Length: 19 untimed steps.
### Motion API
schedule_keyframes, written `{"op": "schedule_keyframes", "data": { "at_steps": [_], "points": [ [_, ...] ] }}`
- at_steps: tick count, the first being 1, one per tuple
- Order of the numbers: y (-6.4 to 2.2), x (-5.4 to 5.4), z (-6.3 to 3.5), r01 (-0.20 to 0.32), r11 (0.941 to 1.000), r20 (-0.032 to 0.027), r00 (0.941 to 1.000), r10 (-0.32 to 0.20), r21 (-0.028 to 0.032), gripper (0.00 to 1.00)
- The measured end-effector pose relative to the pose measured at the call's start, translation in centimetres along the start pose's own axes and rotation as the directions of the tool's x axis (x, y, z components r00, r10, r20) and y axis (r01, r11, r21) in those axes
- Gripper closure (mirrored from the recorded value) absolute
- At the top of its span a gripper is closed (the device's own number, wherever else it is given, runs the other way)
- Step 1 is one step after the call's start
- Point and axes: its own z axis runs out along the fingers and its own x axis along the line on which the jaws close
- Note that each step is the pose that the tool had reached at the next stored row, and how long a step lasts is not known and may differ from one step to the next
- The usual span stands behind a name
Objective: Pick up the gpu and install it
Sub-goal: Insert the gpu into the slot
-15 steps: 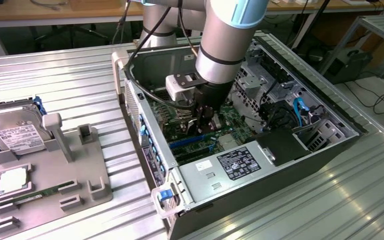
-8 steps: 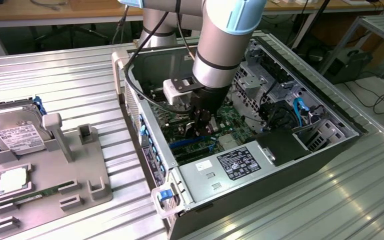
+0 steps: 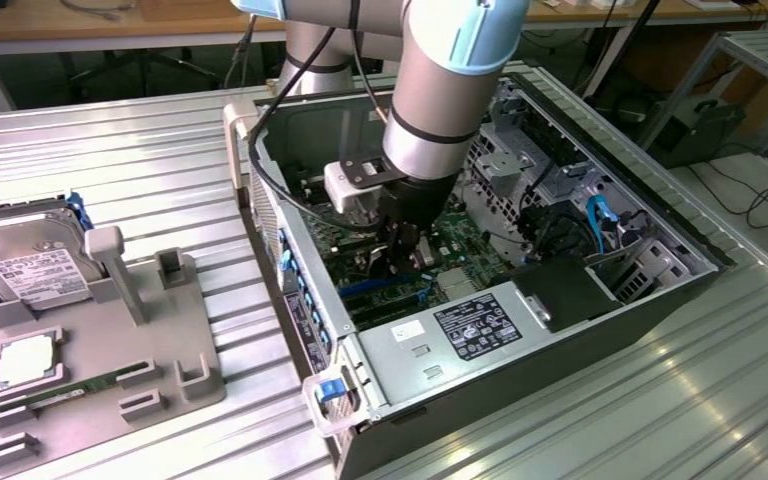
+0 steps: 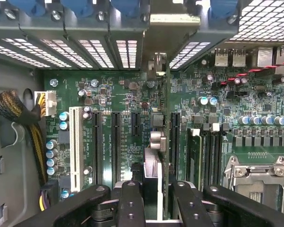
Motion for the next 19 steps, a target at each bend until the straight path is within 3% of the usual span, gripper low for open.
{"op": "schedule_keyframes", "data": {
  "at_steps": [19],
  "points": [
    [0.16,0.02,0.46,0.0,1.0,-0.0001,1.0,0.0,-0.0002,0.72]
  ]
}}
